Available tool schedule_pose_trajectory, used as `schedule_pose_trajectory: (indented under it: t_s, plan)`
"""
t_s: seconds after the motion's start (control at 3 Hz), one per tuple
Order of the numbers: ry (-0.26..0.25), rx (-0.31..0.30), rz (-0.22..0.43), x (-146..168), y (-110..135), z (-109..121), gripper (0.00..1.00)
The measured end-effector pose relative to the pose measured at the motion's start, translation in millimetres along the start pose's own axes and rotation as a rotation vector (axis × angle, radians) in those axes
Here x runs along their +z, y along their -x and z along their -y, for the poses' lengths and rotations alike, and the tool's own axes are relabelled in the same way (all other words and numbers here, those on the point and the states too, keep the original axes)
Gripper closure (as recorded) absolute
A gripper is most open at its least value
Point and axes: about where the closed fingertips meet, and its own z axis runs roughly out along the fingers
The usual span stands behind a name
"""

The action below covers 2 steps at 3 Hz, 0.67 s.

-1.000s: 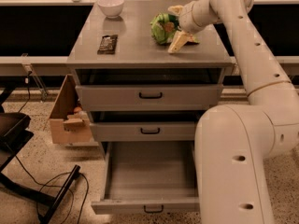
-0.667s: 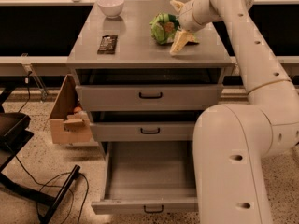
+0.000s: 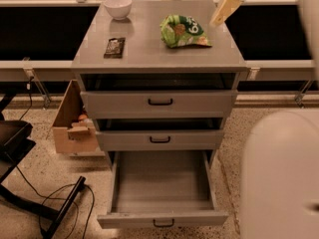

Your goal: Pick green rice chip bag from bottom drawer and place on counter

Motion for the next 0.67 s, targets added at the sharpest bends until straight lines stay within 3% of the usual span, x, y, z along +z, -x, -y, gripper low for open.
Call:
schedule_pose_trajectory:
  t_s: [0.33, 0.67]
  plan:
    - [-0.287, 0.120, -0.113, -129, -22, 60, 0.00]
    - [-0.322, 0.120, -0.113, -140, -11, 66, 0.00]
